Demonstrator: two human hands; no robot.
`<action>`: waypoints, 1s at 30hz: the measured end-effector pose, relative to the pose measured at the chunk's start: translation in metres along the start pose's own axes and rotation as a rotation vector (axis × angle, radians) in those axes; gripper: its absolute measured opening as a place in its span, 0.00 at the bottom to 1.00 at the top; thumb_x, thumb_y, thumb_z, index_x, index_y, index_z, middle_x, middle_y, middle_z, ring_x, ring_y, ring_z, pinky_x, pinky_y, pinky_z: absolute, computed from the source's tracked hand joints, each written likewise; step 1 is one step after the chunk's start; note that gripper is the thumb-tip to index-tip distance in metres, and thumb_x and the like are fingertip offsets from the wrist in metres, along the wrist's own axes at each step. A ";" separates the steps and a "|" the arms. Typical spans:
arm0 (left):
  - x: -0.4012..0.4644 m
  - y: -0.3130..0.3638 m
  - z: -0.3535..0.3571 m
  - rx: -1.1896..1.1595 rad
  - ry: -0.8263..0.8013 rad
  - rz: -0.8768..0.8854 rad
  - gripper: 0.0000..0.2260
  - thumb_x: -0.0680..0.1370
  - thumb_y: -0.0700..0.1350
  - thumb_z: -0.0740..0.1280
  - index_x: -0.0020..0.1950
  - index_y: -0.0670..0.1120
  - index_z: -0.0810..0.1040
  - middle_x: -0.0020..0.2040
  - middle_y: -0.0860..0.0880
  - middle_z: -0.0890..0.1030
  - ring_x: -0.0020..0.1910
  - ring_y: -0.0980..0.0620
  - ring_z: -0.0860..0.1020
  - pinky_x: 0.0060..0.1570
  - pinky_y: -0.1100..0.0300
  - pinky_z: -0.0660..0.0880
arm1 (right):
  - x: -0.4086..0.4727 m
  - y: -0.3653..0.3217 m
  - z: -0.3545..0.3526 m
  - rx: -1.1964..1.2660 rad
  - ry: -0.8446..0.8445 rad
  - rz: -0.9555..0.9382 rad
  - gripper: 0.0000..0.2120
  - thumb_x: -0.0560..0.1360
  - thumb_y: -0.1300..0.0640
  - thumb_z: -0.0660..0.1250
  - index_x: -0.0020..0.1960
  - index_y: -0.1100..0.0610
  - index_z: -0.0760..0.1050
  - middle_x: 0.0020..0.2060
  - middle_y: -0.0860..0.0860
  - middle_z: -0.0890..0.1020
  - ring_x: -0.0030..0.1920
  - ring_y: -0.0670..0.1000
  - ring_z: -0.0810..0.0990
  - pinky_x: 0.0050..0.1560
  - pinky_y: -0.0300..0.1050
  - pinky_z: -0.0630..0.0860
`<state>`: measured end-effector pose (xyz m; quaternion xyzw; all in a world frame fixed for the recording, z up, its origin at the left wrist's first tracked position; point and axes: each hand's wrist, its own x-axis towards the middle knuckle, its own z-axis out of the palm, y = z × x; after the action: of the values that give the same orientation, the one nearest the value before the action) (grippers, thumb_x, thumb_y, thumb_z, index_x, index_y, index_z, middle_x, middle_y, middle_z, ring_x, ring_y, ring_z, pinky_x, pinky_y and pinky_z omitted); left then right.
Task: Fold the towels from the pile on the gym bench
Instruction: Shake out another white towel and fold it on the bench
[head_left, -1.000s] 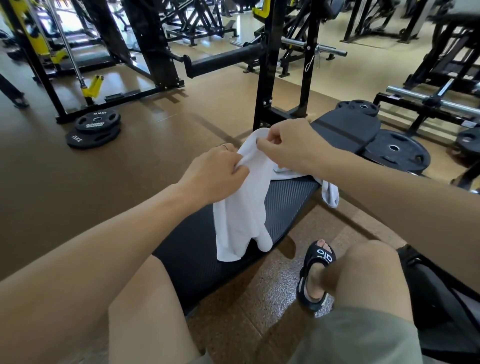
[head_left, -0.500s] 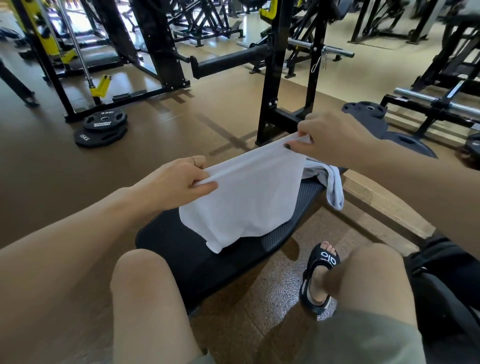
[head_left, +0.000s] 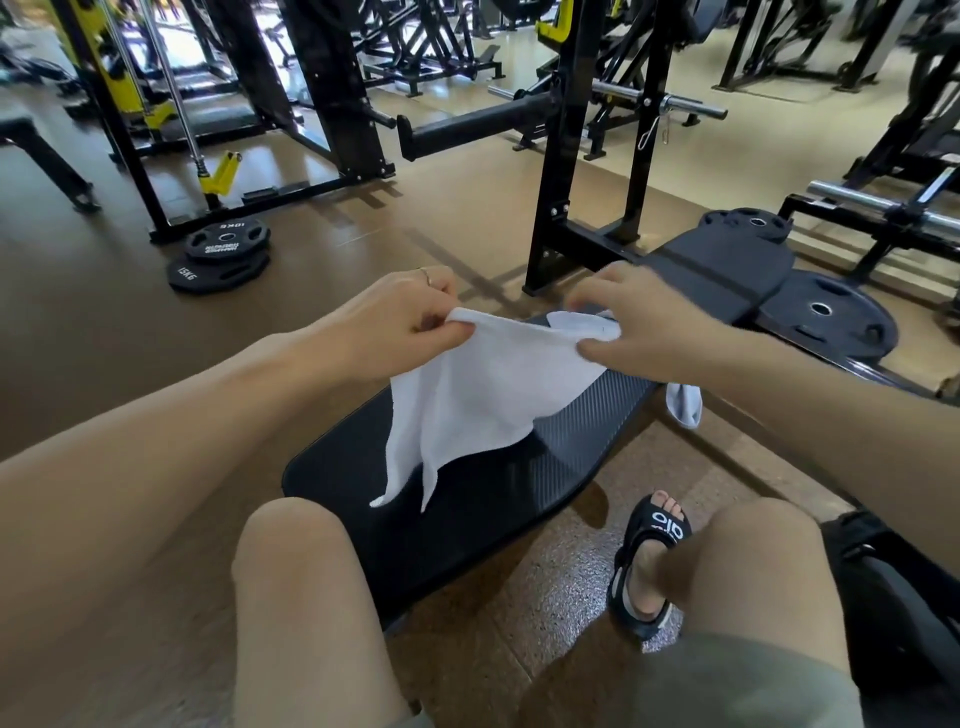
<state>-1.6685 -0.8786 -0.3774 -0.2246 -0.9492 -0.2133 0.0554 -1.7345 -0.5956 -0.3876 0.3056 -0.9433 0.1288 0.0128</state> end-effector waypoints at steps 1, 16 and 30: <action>0.004 0.004 -0.002 0.018 -0.025 0.020 0.19 0.82 0.50 0.63 0.34 0.43 0.72 0.40 0.51 0.70 0.37 0.52 0.70 0.41 0.61 0.69 | 0.000 -0.016 0.001 0.216 -0.024 -0.035 0.20 0.74 0.56 0.70 0.65 0.46 0.75 0.63 0.48 0.74 0.64 0.50 0.73 0.64 0.51 0.72; 0.000 0.022 -0.024 -0.010 -0.061 0.008 0.12 0.78 0.46 0.70 0.36 0.48 0.73 0.43 0.51 0.75 0.37 0.55 0.70 0.38 0.66 0.66 | 0.008 -0.075 0.023 0.902 0.030 -0.057 0.09 0.75 0.59 0.73 0.45 0.66 0.79 0.38 0.62 0.78 0.39 0.48 0.74 0.44 0.46 0.70; 0.000 0.028 -0.013 -0.049 0.086 0.046 0.10 0.81 0.46 0.68 0.40 0.48 0.73 0.41 0.50 0.75 0.42 0.49 0.74 0.46 0.52 0.73 | 0.003 -0.055 0.003 0.704 0.130 -0.065 0.10 0.76 0.52 0.74 0.43 0.57 0.77 0.40 0.61 0.79 0.36 0.57 0.73 0.39 0.48 0.70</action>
<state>-1.6559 -0.8615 -0.3554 -0.2384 -0.9350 -0.2444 0.0954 -1.7048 -0.6407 -0.3773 0.3123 -0.8282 0.4644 -0.0292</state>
